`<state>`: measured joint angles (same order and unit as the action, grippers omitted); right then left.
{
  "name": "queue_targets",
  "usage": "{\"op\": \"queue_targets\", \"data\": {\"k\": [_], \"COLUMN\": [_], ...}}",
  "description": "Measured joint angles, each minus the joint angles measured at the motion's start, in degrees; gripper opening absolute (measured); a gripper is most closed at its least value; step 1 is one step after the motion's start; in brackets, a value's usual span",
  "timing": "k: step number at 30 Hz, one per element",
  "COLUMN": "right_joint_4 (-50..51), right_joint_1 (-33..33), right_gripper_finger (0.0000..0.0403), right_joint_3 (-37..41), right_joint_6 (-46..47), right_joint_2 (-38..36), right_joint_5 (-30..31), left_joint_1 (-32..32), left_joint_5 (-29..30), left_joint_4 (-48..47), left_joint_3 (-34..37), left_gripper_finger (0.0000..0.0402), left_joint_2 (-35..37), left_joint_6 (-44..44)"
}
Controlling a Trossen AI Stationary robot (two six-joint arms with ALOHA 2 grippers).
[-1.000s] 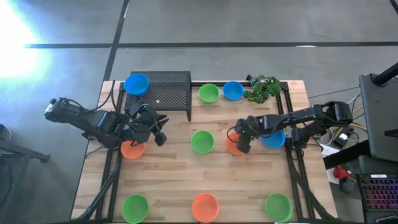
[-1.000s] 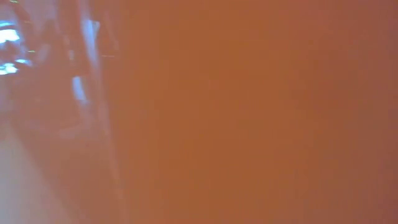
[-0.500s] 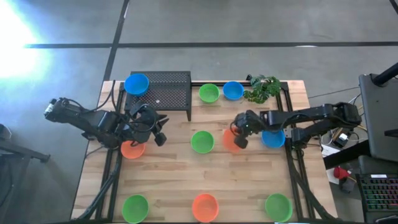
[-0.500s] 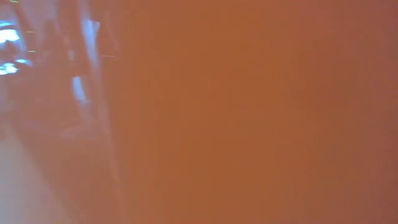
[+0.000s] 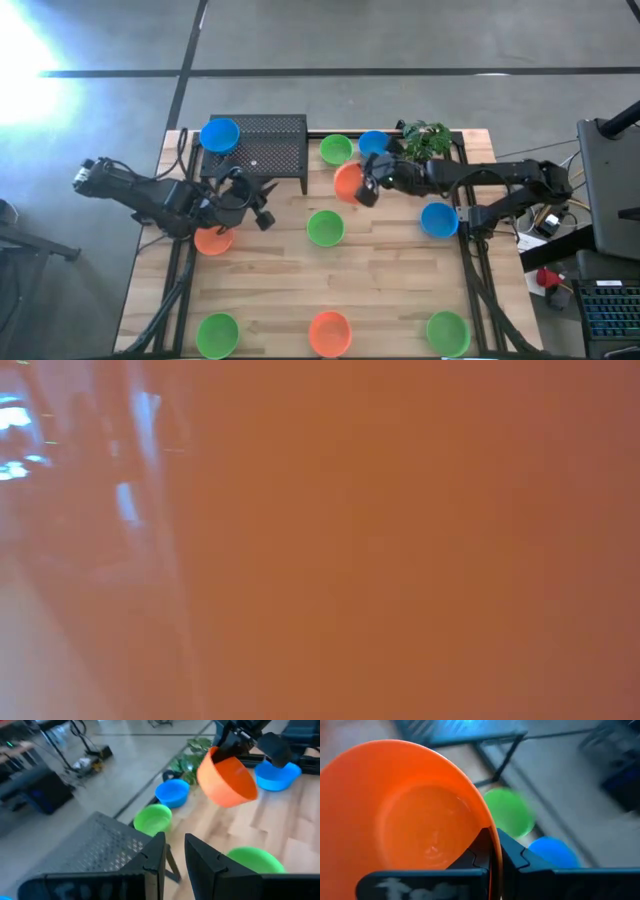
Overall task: Pick & Place Mini bowls
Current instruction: Put the orange bowl on the shelf
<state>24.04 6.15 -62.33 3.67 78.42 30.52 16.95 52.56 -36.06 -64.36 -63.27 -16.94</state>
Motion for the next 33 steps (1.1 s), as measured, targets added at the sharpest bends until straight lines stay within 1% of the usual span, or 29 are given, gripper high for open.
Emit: {"op": "queue_targets", "data": {"k": [2,6,14,17,21,26,30,33], "right_joint_4": [-0.1,0.0,0.4,-0.1,-1.4,-2.0,-2.0,-2.0], "right_joint_1": [0.4,0.8,0.8,0.8,0.7,0.6,0.6,0.6], "right_gripper_finger": [0.0008,0.0008,0.0008,0.0008,0.0008,0.0008,0.0008,0.0008], "right_joint_3": [-3.2,-8.1,-12.5,-12.6,-12.6,-12.6,-12.6,-12.6], "right_joint_6": [-2.8,-7.0,-10.8,-12.0,-12.9,-13.4,-14.2,-14.3], "right_joint_2": [2.1,5.8,9.7,10.0,9.9,9.8,9.4,9.3], "right_joint_5": [1.5,3.0,5.9,5.9,5.9,7.2,7.6,7.7], "left_joint_1": [-0.4,-1.7,-5.1,-7.1,-9.8,-12.6,-13.6,-14.4], "left_joint_5": [1.4,3.1,3.0,0.7,-6.0,-10.7,-11.6,-10.9], "left_joint_4": [1.8,5.4,10.7,13.5,20.3,27.8,31.5,31.7], "left_joint_3": [0.0,0.0,0.0,0.0,0.0,0.0,-0.1,-0.7], "left_gripper_finger": [0.0067,0.0067,0.0067,0.0067,0.0067,0.0067,0.0067,0.0067], "left_joint_2": [-1.2,-3.8,-8.3,-9.6,-12.1,-15.4,-17.1,-17.9], "left_joint_6": [2.1,3.5,3.6,4.5,8.2,11.1,11.6,11.6]}}
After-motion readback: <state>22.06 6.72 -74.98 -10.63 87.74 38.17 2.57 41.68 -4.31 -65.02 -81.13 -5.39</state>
